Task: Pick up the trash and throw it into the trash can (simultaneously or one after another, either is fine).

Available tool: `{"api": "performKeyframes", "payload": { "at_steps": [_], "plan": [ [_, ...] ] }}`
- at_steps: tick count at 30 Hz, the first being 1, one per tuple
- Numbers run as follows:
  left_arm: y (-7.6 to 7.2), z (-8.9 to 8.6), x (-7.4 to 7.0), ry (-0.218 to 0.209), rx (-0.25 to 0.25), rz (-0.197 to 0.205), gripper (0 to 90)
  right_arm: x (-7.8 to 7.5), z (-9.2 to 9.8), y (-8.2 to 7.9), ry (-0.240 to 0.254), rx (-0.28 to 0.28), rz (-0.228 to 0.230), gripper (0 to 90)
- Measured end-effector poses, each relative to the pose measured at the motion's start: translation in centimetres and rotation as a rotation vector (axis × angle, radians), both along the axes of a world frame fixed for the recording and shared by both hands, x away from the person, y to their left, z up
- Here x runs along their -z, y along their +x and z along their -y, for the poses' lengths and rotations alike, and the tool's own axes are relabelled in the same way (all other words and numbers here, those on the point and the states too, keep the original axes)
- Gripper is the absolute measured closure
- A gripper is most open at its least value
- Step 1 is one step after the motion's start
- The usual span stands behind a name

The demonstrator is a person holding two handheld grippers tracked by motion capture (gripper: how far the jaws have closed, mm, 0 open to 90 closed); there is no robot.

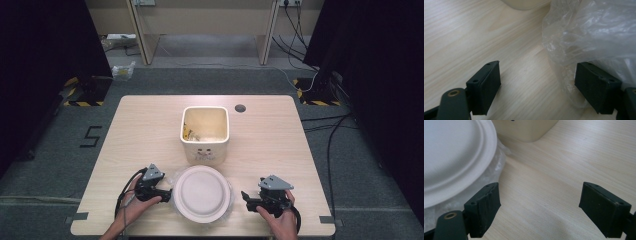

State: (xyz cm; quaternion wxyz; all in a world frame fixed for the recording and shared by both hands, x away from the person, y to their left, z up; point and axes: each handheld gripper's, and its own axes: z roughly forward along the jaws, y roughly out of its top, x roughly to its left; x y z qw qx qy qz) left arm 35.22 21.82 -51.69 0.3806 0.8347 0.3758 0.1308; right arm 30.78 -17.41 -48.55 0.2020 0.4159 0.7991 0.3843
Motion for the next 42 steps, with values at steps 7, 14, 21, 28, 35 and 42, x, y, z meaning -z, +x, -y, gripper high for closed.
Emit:
{"api": "performKeyframes", "payload": {
  "at_steps": [7, 14, 21, 28, 35, 42],
  "plan": [
    [0.7, 2.0, -0.3, 0.014, 0.023, 0.008, 20.3, -0.5, -0.4, -0.4, 0.031, -0.032, 0.009, 16.7],
    [1.2, 2.6, -0.1, 0.011, 0.012, 0.011, 20.4, -1.4, -0.9, -1.0, 0.034, -0.051, 0.036, 16.7],
    [1.3, 2.1, 0.1, 0.003, 0.000, 0.011, 20.3, -2.2, -1.9, -1.8, 0.055, -0.091, 0.035, 16.7],
    [0.7, -0.6, -0.3, -0.020, -0.036, 0.014, 20.0, -2.9, -3.2, -2.6, 0.058, -0.130, 0.045, 16.7],
    [0.1, -3.9, 0.4, -0.040, -0.088, 0.005, 20.0, -3.4, -5.1, -3.8, 0.084, -0.216, 0.051, 19.7],
    [-0.3, -5.9, 0.6, -0.027, -0.135, 0.030, 19.9, -3.6, -7.1, -4.8, 0.070, -0.276, 0.068, 18.3]
  ]
}}
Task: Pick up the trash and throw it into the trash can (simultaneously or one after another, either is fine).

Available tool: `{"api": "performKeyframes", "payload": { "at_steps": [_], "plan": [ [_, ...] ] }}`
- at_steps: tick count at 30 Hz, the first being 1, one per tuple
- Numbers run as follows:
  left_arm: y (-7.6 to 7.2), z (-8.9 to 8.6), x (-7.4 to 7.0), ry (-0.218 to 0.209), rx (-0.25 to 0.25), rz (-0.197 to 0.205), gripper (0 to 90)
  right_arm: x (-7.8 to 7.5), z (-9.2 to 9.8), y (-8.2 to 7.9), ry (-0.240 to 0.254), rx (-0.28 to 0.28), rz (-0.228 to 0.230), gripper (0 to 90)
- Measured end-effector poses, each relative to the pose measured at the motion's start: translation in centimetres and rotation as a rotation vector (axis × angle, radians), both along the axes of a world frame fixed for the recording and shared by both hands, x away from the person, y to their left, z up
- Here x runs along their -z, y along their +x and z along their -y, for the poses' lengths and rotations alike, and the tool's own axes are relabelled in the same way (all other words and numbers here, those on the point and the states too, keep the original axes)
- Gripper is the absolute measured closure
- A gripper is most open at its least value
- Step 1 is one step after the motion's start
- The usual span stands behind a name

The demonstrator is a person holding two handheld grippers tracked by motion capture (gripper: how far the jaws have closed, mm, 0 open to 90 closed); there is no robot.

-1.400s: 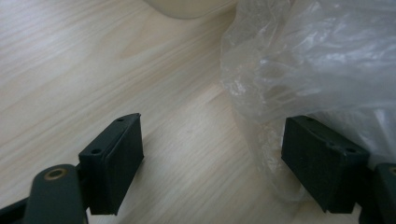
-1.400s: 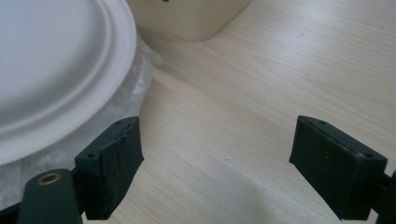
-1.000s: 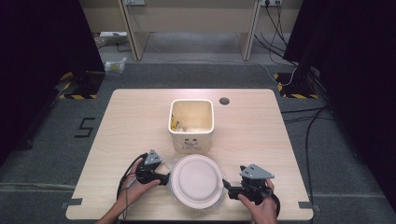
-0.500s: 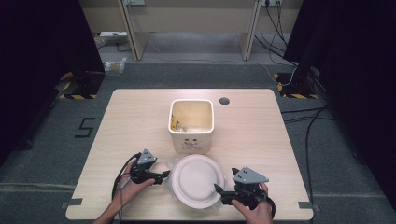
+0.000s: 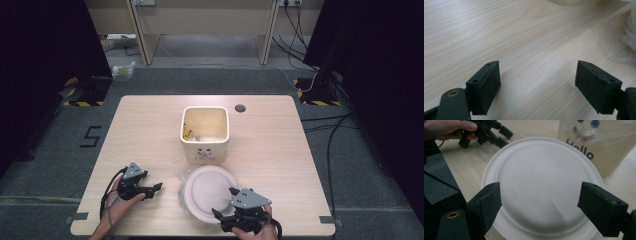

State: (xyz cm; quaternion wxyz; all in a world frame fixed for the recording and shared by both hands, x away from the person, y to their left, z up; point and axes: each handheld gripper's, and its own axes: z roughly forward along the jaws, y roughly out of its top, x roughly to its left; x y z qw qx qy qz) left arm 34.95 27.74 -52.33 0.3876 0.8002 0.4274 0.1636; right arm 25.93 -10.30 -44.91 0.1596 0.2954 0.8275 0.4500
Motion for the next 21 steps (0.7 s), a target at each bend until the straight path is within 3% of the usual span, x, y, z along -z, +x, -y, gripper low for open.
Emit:
{"api": "performKeyframes", "payload": {
  "at_steps": [3, 13, 21],
  "plan": [
    [-0.3, -0.6, 0.0, 0.050, -0.012, 0.013, 19.8, 0.1, -1.0, -0.6, -0.014, -0.031, 0.008, 17.7],
    [-0.3, -2.8, 0.1, 0.047, -0.046, 0.008, 18.8, 0.9, -3.8, -1.8, -0.039, -0.115, 0.044, 16.8],
    [-0.3, -2.8, 0.1, 0.049, -0.044, 0.011, 18.4, 2.2, -5.5, -1.9, -0.193, -0.096, 0.142, 15.9]
  ]
}}
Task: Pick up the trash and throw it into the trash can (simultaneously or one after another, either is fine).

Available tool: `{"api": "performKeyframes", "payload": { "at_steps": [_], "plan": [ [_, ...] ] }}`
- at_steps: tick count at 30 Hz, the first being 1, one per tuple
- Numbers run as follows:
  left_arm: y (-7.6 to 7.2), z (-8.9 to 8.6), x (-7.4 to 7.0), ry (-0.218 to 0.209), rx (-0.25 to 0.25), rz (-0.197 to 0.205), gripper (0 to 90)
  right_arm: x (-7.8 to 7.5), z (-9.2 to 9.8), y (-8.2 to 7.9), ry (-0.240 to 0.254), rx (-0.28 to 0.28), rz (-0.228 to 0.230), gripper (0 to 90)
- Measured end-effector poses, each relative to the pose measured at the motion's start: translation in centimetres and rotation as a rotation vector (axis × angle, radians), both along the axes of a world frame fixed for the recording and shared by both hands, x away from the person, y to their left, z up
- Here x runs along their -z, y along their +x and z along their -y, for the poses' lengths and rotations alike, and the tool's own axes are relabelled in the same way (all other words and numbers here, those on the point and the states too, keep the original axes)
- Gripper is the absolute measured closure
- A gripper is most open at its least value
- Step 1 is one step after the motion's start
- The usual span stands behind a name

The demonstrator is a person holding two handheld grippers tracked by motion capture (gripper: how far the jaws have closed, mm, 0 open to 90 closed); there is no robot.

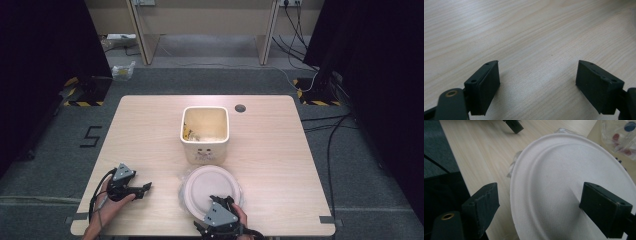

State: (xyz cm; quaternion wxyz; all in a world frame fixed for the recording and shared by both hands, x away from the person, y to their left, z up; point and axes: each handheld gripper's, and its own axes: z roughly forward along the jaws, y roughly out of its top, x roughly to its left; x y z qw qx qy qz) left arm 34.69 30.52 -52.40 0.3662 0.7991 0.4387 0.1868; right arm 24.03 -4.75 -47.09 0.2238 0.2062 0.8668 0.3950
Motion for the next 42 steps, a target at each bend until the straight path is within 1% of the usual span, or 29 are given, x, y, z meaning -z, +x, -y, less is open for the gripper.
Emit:
{"api": "performKeyframes", "payload": {
  "at_steps": [3, 5, 6, 7, 9, 12, 16, 17, 21, 23, 25, 29, 32, 34, 36, 40, 42],
  "plan": [
    [0.0, 0.0, 0.0, 0.002, 0.000, -0.001, 18.4, 0.1, 0.0, 0.3, -0.019, 0.015, 0.030, 19.7],
    [0.0, 0.0, 0.0, 0.001, 0.000, -0.001, 18.4, 0.0, 0.4, 0.5, -0.019, 0.033, 0.036, 21.5],
    [0.0, 0.0, 0.0, 0.001, 0.000, -0.001, 18.4, 0.0, 0.5, 0.7, -0.027, 0.039, 0.048, 21.8],
    [0.0, 0.0, 0.0, 0.001, 0.000, -0.001, 18.4, 0.0, 0.7, 0.8, -0.027, 0.048, 0.049, 23.2],
    [0.0, 0.0, 0.0, 0.002, 0.000, -0.001, 18.4, -0.1, 1.1, 1.0, -0.022, 0.049, 0.052, 27.7],
    [0.0, 0.0, 0.0, 0.001, 0.000, 0.000, 18.4, 0.0, 1.6, 1.5, -0.033, 0.064, 0.052, 29.5],
    [0.0, 0.0, 0.0, 0.001, 0.000, 0.000, 18.4, -0.2, 2.3, 2.0, -0.013, 0.075, 0.042, 36.3],
    [0.0, 0.0, 0.0, 0.002, 0.000, -0.001, 18.4, -0.4, 2.6, 2.1, -0.012, 0.079, 0.050, 39.9],
    [0.0, 0.0, 0.0, 0.002, 0.001, 0.000, 18.4, -1.0, 3.3, 2.3, -0.012, 0.075, 0.068, 47.1],
    [0.0, 0.0, 0.0, 0.001, 0.000, 0.000, 18.4, -1.3, 3.6, 2.4, -0.012, 0.084, 0.084, 50.5],
    [0.0, 0.0, 0.0, 0.002, 0.000, -0.001, 18.3, -1.5, 4.0, 2.6, -0.006, 0.087, 0.091, 52.2],
    [0.0, 0.0, 0.0, 0.002, 0.000, -0.001, 18.3, -2.0, 4.8, 3.0, 0.016, 0.100, 0.085, 54.7],
    [0.0, 0.0, 0.0, 0.002, 0.001, 0.000, 18.3, -2.2, 5.3, 3.3, 0.013, 0.109, 0.091, 58.4],
    [0.0, 0.0, 0.0, 0.001, 0.001, 0.000, 18.3, -2.4, 5.6, 3.5, 0.024, 0.113, 0.086, 59.7],
    [0.0, 0.0, 0.0, 0.003, 0.000, -0.001, 18.3, -2.7, 5.8, 3.7, 0.014, 0.111, 0.094, 61.3],
    [0.0, 0.0, 0.0, 0.000, 0.000, -0.001, 18.3, -3.2, 5.6, 4.1, 0.001, 0.104, 0.098, 61.2],
    [0.0, 0.0, 0.0, 0.002, 0.001, 0.000, 18.3, -3.4, 5.3, 4.2, -0.023, 0.103, 0.109, 61.3]
  ]
}}
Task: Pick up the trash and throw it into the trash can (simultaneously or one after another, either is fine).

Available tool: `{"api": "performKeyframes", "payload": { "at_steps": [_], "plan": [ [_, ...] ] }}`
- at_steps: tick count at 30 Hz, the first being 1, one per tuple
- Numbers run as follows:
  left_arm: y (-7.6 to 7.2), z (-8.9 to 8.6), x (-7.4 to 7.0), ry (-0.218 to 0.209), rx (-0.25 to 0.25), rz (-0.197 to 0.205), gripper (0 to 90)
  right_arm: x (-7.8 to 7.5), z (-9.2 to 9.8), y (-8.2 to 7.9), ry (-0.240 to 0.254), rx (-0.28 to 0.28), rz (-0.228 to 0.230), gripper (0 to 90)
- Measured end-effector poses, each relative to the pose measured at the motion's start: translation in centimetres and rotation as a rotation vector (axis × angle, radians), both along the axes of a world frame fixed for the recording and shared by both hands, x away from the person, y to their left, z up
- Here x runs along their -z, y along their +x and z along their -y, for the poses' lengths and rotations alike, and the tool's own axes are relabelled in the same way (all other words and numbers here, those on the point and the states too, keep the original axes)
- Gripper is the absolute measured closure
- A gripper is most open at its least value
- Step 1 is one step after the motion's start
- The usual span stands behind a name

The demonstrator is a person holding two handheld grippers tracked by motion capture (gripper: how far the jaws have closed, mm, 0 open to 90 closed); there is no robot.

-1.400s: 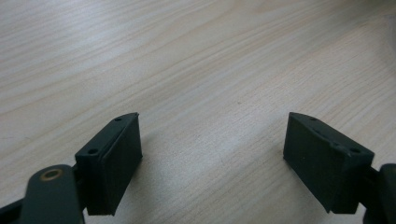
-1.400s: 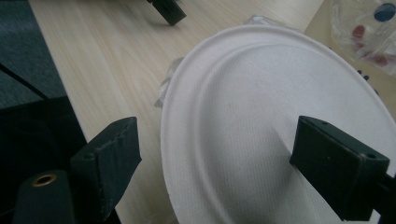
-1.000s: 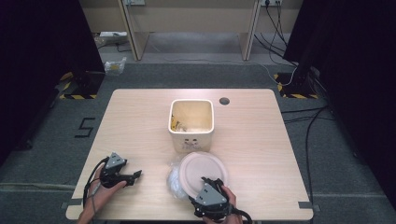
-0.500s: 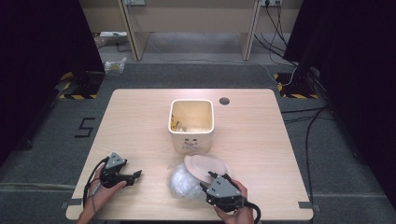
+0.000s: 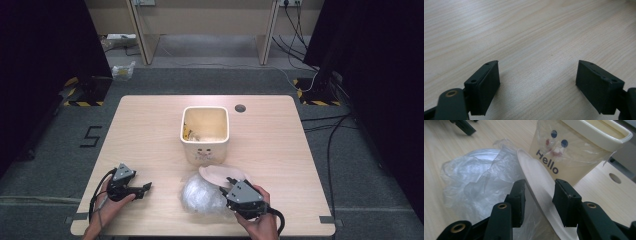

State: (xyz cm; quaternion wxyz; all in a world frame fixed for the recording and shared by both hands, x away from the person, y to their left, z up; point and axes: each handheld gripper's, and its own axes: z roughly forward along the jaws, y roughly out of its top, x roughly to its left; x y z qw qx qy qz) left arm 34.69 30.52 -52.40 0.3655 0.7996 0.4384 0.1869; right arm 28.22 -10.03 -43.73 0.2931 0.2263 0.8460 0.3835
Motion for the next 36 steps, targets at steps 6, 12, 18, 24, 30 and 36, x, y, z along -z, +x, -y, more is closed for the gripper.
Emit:
{"api": "performKeyframes", "payload": {
  "at_steps": [6, 12, 18, 24, 30, 36],
  "plan": [
    [0.0, 0.0, 0.0, 0.000, -0.001, -0.001, 18.3, -0.8, -0.2, 0.6, -0.027, 0.019, 0.016, 62.7],
    [0.0, 0.0, 0.0, 0.000, -0.001, -0.001, 18.4, -1.3, 0.8, 1.3, 0.019, 0.036, -0.012, 65.2],
    [0.0, 0.0, 0.0, -0.001, 0.000, 0.000, 18.3, -1.6, 1.7, 1.5, -0.026, 0.089, 0.009, 65.8],
    [0.0, 0.0, 0.0, 0.000, 0.000, 0.000, 18.3, -1.6, 2.0, 1.6, -0.066, 0.091, 0.042, 71.4],
    [0.0, 0.0, 0.0, 0.001, 0.000, 0.000, 18.3, -2.1, 2.7, 1.4, -0.085, 0.087, 0.103, 81.4],
    [0.0, 0.0, 0.0, 0.000, 0.000, 0.000, 18.3, -2.6, 3.5, 1.3, -0.063, 0.067, 0.125, 85.4]
  ]
}}
